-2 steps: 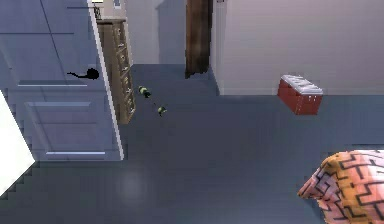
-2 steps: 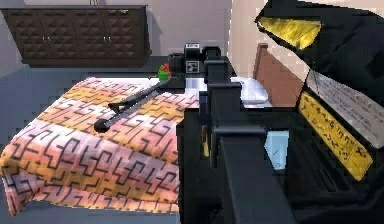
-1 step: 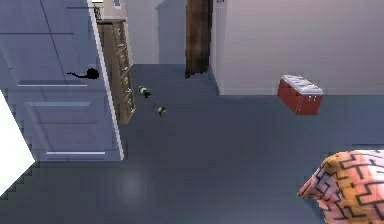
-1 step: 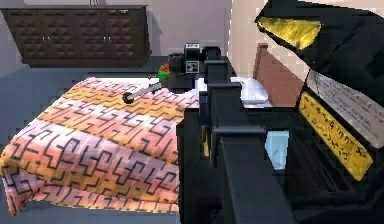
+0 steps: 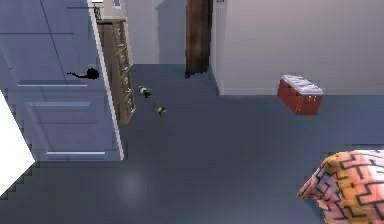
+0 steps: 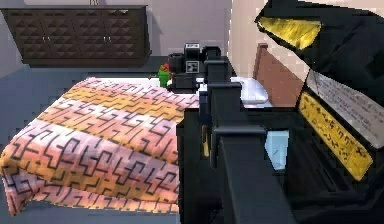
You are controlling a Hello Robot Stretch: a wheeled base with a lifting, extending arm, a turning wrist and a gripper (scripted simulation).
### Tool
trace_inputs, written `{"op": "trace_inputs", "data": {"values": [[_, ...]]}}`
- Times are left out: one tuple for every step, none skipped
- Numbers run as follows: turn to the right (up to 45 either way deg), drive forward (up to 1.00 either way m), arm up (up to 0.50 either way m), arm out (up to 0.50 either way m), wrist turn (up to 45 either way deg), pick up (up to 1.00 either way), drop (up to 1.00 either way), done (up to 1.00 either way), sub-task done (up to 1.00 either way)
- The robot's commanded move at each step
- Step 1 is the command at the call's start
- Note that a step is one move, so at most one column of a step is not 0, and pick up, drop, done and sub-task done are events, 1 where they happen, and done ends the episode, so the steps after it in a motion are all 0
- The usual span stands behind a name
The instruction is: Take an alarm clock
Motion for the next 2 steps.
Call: {"op": "trace_inputs", "data": {"values": [[0.0, 0.0, 0.0, 0.0, 18.0, 0.0, 0.0, 0.0, 0.0], [0.0, 0.0, -0.12, 0.0, 0.0, 0.0, 0.0, 0.0, 0.0]]}}
